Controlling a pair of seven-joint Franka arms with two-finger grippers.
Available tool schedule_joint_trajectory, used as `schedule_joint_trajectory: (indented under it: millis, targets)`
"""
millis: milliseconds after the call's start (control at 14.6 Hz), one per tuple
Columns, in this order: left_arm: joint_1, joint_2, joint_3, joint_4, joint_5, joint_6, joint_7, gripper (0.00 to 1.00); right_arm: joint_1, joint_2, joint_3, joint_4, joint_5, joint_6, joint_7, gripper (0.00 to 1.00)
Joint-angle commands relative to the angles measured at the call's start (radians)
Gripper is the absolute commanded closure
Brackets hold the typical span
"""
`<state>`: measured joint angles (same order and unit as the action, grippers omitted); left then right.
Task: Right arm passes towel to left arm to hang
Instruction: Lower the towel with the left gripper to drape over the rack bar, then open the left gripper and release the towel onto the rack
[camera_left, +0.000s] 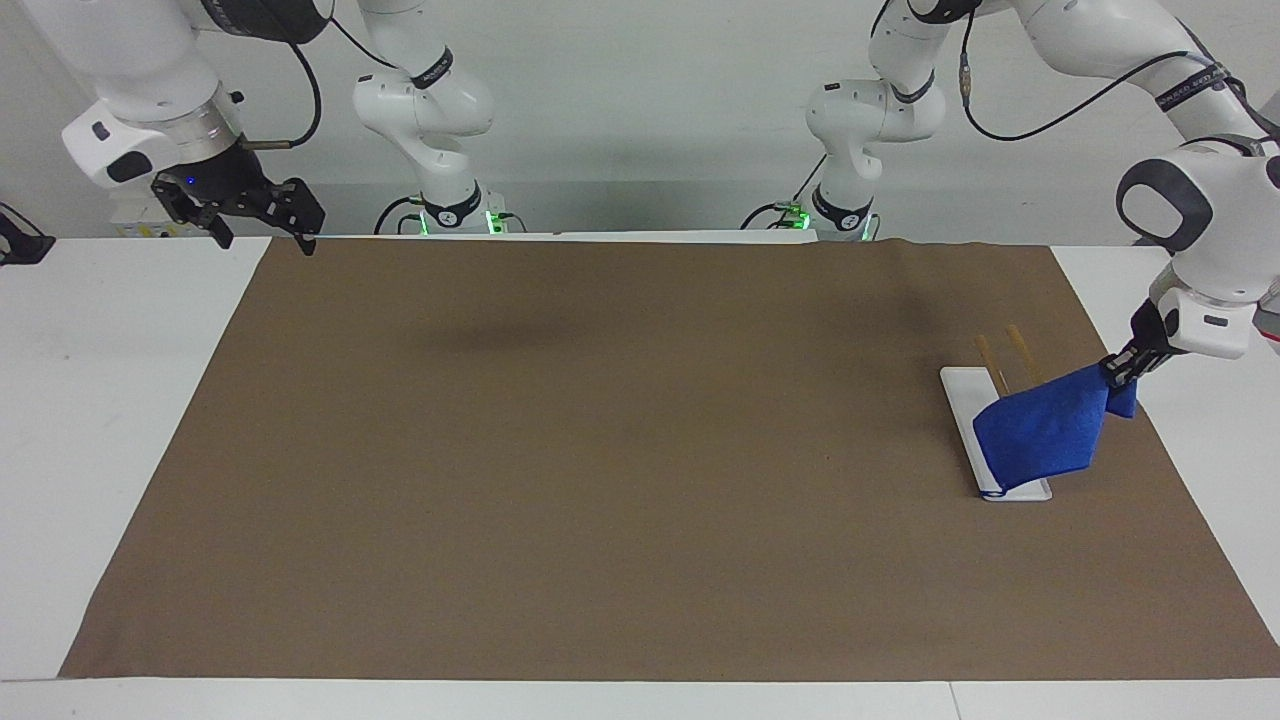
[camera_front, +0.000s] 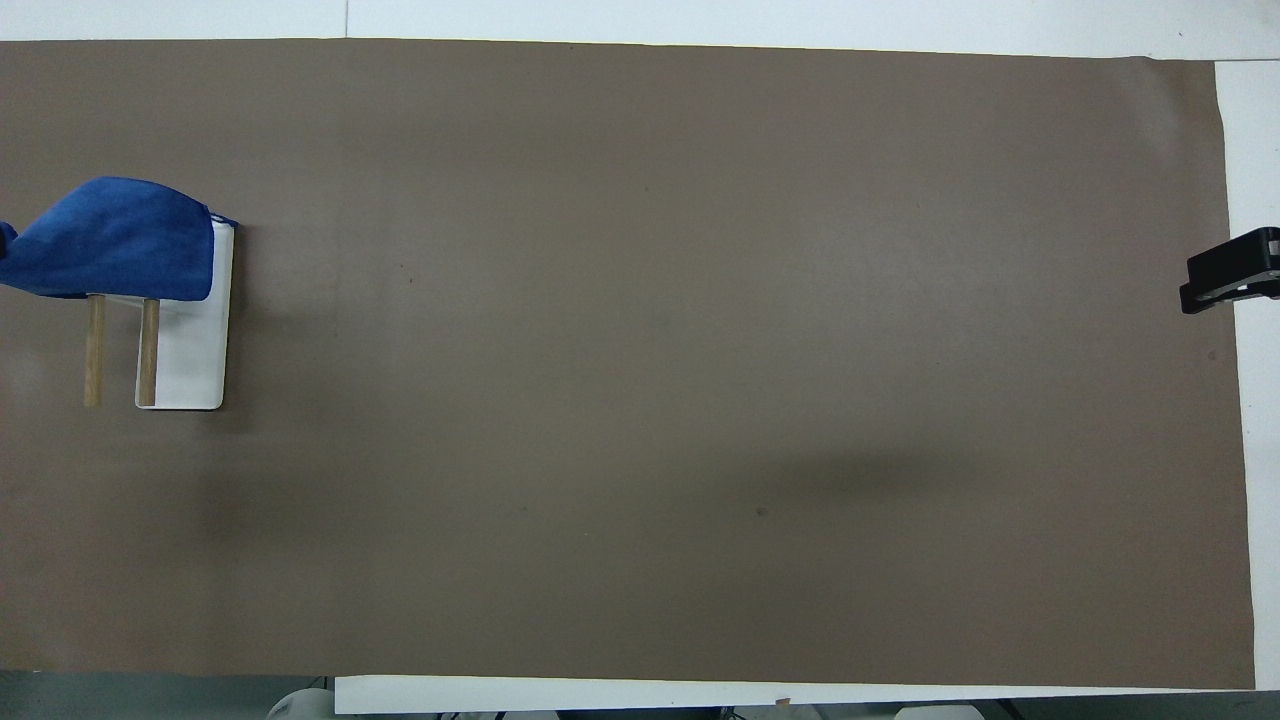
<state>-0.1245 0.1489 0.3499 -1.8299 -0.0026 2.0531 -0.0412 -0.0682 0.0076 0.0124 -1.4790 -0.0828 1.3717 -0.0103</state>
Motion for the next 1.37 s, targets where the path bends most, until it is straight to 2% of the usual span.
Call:
schedule_joint_trajectory:
  millis: [0, 478, 615, 683, 820, 888, 957, 1094, 1299]
  targets:
    - [-0.003, -0.026, 0.008, -0.020, -0.016, -0.037, 0.014, 0.97, -0.005, -0.014, 0.000, -0.015, 0.017, -0.006, -0.019, 0.00]
    - [-0.003, -0.048, 0.009, -0.051, -0.017, -0.041, 0.021, 0.95, -0.005, -0.014, 0.000, -0.015, 0.017, -0.006, -0.019, 0.00]
    - [-0.003, -0.048, 0.009, -0.049, -0.016, -0.042, 0.023, 0.91, -0.005, -0.014, 0.000, -0.015, 0.018, -0.006, -0.019, 0.00]
    - [-0.003, -0.048, 0.008, -0.048, -0.017, -0.044, 0.017, 0.84, -0.005, -0.014, 0.000, -0.015, 0.018, -0.006, -0.019, 0.00]
    - [-0.003, -0.045, 0.006, -0.042, -0.016, -0.051, 0.018, 0.52, -0.005, -0.014, 0.000, -0.015, 0.017, -0.006, -0.019, 0.00]
    - [-0.003, -0.045, 0.006, -0.042, -0.016, -0.053, 0.023, 0.31, -0.005, -0.014, 0.000, -0.015, 0.018, -0.006, -0.019, 0.00]
    - [-0.003, -0.043, 0.006, -0.040, -0.016, -0.053, 0.017, 0.26, -0.005, -0.014, 0.000, -0.015, 0.017, -0.006, -0.019, 0.00]
    - [-0.003, -0.042, 0.006, -0.032, -0.016, -0.053, 0.023, 0.07, -0.005, -0.014, 0.000, -0.015, 0.018, -0.006, -0.019, 0.00]
    - [-0.003, -0.032, 0.001, 0.001, -0.016, -0.070, 0.026, 0.02, -0.005, -0.014, 0.000, -0.015, 0.018, -0.006, -0.019, 0.00]
